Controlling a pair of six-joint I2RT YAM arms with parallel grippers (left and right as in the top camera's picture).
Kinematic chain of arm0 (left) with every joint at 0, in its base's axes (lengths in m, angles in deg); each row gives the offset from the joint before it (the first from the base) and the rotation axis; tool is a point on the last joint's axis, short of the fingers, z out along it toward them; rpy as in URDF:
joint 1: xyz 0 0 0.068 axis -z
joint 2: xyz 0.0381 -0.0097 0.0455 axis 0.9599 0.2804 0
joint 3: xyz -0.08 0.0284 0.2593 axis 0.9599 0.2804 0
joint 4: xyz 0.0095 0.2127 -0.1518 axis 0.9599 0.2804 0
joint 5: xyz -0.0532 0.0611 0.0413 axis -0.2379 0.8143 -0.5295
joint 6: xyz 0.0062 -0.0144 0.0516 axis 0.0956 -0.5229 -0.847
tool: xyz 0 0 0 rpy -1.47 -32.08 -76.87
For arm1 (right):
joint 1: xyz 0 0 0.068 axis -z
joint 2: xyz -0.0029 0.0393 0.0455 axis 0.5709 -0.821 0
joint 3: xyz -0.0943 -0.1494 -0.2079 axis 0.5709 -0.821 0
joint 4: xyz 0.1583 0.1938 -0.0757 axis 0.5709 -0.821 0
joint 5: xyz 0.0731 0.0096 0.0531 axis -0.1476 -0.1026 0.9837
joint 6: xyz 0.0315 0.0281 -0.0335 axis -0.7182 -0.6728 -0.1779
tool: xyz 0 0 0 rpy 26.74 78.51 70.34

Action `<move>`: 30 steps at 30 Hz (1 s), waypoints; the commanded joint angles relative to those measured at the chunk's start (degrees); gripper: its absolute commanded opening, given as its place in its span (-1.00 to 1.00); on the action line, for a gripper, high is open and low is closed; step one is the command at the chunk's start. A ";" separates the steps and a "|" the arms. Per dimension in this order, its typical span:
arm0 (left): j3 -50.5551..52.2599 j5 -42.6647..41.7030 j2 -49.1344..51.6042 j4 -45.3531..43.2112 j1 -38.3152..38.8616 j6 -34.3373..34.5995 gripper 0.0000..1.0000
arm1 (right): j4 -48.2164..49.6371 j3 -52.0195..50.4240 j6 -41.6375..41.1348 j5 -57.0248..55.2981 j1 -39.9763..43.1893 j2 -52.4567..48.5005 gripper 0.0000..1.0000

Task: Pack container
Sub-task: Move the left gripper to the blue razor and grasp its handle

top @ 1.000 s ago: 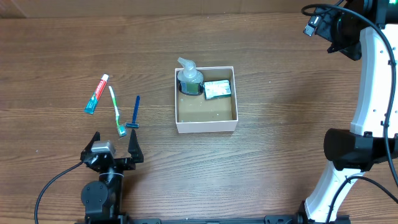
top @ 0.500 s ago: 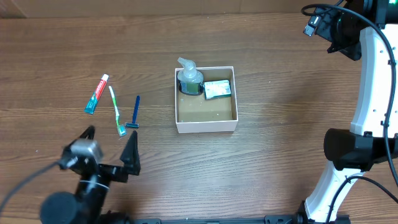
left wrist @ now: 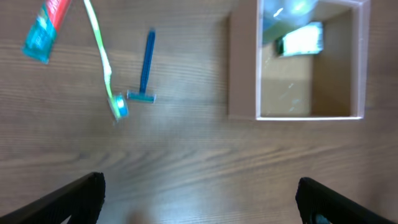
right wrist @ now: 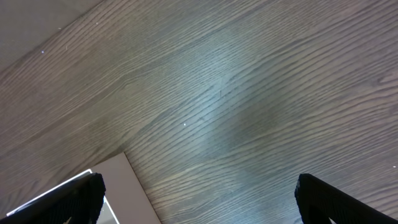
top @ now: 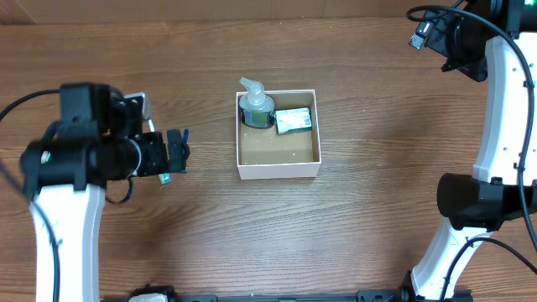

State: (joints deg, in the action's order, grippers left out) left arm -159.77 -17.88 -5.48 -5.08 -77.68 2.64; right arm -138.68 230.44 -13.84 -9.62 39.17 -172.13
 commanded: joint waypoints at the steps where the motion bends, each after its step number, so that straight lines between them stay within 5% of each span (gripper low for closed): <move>1: -1.16 0.17 9.73 3.04 0.15 -2.40 1.00 | 0.11 -0.04 0.39 0.22 -0.20 0.59 1.00; 9: -1.16 -2.86 22.97 -0.09 0.15 -6.32 1.00 | 0.09 -0.04 0.42 0.22 -0.20 0.59 1.00; 19: -1.16 9.62 25.64 -12.85 0.26 -1.42 0.93 | 0.09 -0.04 0.42 0.22 -0.20 0.59 1.00; 30: -1.16 16.02 30.88 -17.07 4.31 -4.13 0.82 | 0.11 -0.04 0.39 0.22 -0.20 0.59 1.00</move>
State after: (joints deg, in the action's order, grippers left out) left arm -159.99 -5.73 21.93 -21.41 -76.02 -0.13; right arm -138.70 230.44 -13.82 -9.62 39.17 -172.13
